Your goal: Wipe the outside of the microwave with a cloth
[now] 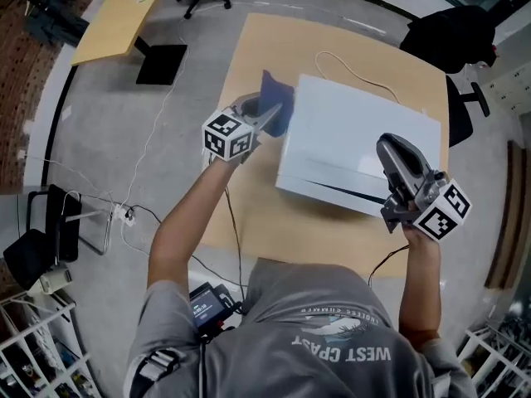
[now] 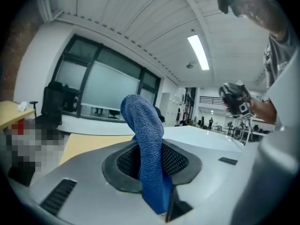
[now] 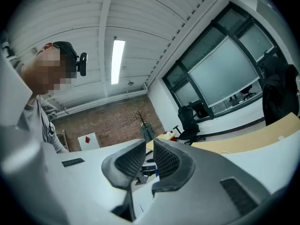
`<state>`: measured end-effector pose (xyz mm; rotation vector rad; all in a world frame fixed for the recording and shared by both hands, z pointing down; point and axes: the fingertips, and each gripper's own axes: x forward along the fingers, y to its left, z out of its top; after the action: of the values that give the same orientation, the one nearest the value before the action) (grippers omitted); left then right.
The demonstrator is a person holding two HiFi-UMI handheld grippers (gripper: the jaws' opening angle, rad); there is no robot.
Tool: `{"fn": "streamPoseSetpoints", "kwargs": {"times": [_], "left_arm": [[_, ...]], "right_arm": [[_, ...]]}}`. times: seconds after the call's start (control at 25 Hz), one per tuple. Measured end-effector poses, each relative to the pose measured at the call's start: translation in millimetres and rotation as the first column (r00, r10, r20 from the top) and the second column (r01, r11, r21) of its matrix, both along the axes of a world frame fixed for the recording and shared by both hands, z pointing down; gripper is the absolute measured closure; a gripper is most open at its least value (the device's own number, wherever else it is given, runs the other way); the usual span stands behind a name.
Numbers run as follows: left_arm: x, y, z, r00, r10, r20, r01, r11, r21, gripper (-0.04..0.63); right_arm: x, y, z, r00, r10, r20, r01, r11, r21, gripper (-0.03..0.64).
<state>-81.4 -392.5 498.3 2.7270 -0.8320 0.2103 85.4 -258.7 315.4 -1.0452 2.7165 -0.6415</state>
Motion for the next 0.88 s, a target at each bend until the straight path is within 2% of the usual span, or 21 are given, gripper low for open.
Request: {"fn": "streamPoseSetpoints", "kwargs": {"times": [0.12,0.28,0.36,0.48,0.6,0.76,0.88], "left_arm": [[4,-28,42,0.998,-0.060,-0.027,0.057,0.993,-0.104,0.482],[11,-40,69,0.982,-0.112,-0.149,0.078,0.973,-0.215,0.482],[10,-30,78,0.985,-0.105,-0.135,0.073,0.971,-0.228,0.483],[3,14,96,0.994,-0.066,-0.086,0.041,0.964,-0.261,0.485],[-9,75,111,0.997,-0.025,-0.073,0.000,0.945,-0.327,0.486],[-28,143,122,0.993,-0.034,-0.109,-0.016,0.904,-0.426,0.486],[-36,166,124,0.990,-0.054,-0.127,-0.009,0.893,-0.451,0.486]], "right_arm": [[4,2,18,0.999,0.015,-0.040,-0.016,0.999,-0.035,0.577],[6,-1,31,0.996,0.018,-0.087,-0.023,0.998,-0.055,0.577],[5,-5,36,0.995,0.010,-0.104,-0.016,0.998,-0.060,0.577],[0,-6,42,0.993,-0.008,-0.119,0.000,0.998,-0.066,0.577],[-7,-8,48,0.992,-0.034,-0.123,0.025,0.997,-0.072,0.577],[-25,-8,58,0.990,-0.067,-0.123,0.057,0.995,-0.080,0.577],[-33,-5,64,0.989,-0.083,-0.126,0.073,0.993,-0.088,0.577]]}}
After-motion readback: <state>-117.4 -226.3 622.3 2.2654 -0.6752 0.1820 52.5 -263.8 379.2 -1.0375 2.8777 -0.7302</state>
